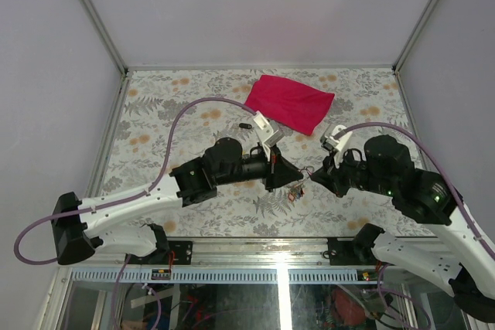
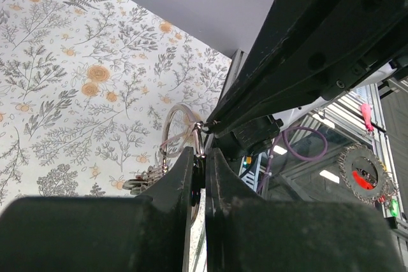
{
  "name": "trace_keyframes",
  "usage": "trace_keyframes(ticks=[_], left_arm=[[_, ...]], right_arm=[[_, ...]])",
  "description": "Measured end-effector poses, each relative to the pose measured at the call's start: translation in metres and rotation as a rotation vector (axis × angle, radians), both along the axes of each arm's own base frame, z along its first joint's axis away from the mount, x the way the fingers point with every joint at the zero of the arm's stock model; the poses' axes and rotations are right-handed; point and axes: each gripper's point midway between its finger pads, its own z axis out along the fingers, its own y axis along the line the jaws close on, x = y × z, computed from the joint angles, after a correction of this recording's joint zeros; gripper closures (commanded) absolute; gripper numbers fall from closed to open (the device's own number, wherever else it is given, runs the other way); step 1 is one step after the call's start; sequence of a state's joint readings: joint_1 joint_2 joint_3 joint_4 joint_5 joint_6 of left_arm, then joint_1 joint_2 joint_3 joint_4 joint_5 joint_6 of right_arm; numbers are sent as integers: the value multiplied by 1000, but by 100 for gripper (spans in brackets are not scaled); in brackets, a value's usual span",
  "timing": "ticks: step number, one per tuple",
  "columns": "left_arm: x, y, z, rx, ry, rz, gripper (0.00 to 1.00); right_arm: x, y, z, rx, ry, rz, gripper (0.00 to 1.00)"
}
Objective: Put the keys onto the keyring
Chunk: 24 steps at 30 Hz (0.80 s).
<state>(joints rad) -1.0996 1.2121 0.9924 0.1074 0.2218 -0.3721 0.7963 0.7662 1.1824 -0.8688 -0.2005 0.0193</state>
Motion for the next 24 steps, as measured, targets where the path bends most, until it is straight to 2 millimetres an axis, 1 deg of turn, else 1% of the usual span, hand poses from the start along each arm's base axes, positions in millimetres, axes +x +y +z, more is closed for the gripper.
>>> trace_keyframes(ticks=[10,19,24], left_arm=[[-4,1,6,-23,-8,-17,100],[-6,0,11,-40,-16,-31,100],[-7,0,12,-44,-18,-34,100]], right_arm=[[-5,-5,23,135,-130,-1,100],[-6,-6,39,213,-172,-22,100],[-4,-7,43,236,-171,-46,100]])
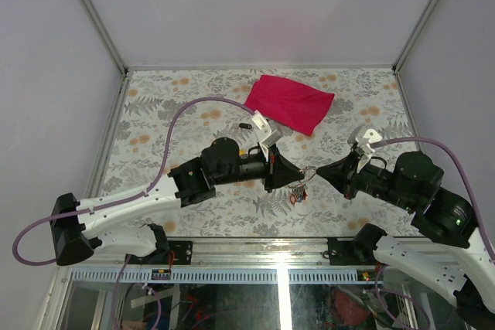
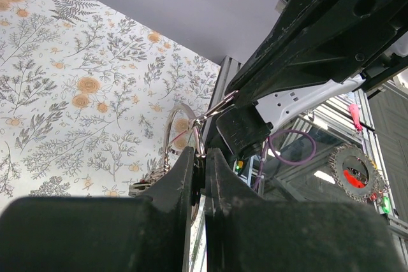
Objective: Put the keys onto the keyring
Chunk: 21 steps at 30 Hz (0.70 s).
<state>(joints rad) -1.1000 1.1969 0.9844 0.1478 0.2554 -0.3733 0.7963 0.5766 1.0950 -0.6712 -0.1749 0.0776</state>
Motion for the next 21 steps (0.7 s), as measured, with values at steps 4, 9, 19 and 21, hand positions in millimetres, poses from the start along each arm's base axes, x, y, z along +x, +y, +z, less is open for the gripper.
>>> trace_keyframes(ticks=[4,9,19,21], left_arm=[[0,0,0,0,-1,0,92],[1,1,-3,15,-15,5,81],[7,15,9,23,-130,42,49],[9,20,16,14,-168,57,45]], right_arm=[[0,1,2,12,5,-3,100],[1,3,2,13,21,-4,100],[3,8,16,39,48,-13,100],[3,8,18,37,64,-16,100]])
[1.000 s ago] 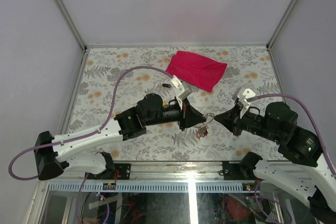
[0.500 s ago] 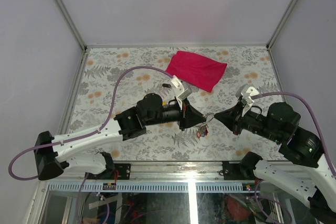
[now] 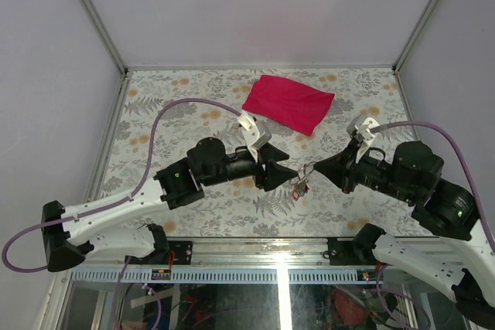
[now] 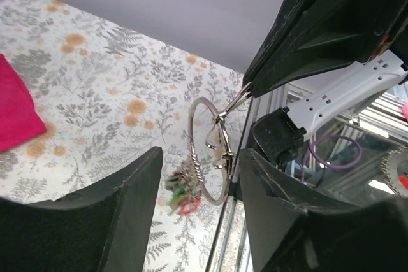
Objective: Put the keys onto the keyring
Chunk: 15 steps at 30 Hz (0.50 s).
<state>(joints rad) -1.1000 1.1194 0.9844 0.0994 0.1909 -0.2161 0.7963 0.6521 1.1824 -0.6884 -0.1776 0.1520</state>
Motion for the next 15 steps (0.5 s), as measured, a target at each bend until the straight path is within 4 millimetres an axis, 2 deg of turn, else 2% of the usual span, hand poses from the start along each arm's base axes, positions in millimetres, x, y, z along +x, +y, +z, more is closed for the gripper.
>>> trace_keyframes(ticks=[6,11,15], left_arm=[[2,10,17,-11,-125,37,38],[-3,7,14,28,-212,37,35],[-5,5,12,76,-268,48,35]], right_arm=[[4,6,1,-19,75,-12,100],[6,11,-4,-46,156,-27,100],[8,16,0,-51,212,-41,100]])
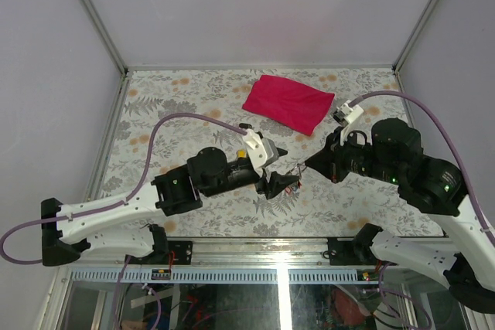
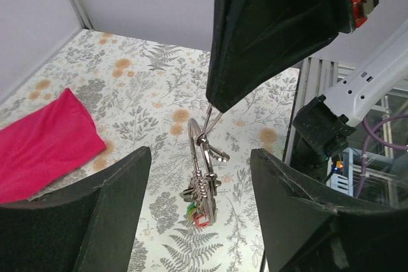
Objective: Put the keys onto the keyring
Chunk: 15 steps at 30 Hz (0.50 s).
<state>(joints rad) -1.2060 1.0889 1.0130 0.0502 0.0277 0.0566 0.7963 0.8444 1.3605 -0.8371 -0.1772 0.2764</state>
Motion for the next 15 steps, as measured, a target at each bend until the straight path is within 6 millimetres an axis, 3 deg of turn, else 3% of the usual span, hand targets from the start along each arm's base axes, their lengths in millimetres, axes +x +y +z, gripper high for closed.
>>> trace_keyframes(ticks=[15], left_arm=[[7,-8,-6,119,-170,100,41]], right_arm=[[-4,6,-7,-3,119,-17,100]])
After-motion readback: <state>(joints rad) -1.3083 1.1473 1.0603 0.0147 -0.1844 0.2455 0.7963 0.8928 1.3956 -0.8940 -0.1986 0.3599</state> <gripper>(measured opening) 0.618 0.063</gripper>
